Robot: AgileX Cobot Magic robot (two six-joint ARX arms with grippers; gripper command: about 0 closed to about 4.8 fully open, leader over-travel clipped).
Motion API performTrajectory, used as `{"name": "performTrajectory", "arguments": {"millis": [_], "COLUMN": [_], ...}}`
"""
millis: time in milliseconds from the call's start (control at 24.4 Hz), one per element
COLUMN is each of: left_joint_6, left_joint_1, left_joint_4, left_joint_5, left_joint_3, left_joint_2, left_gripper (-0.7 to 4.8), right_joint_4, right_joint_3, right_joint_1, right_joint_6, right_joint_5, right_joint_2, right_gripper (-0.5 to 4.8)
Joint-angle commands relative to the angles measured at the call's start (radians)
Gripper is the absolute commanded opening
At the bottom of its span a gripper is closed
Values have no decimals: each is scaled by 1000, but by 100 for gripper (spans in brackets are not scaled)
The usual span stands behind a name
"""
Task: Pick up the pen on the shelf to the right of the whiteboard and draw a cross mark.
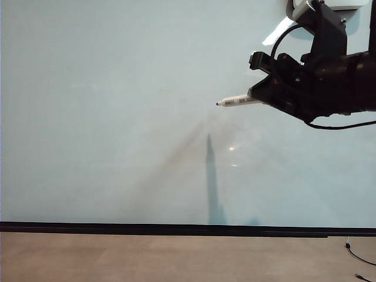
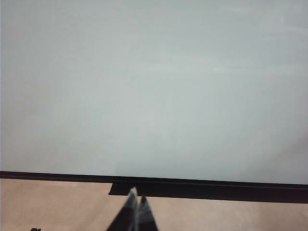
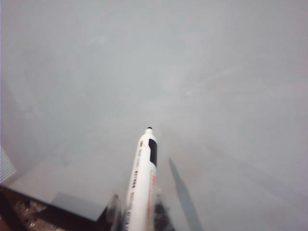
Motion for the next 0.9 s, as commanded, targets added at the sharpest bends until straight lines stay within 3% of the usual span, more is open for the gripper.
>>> {"name": "performTrajectory", "arguments": {"millis": [41,902], "left_joint_6": [5,5], "left_joint_1": [0,0], "left_joint_4": [13,13], "left_joint_5": [1,1], "left_joint_3": [3,3], "left_joint_2": [0,0], "left_gripper": [-4,-5], "right_joint_4": [21,19], "right_joint_3": [30,98], "right_joint_1": [7,6], "right_joint_6": [-25,-25], "right_joint_5": [2,124], "right_joint_2": [-2,66], "right_gripper": [-3,-3]}}
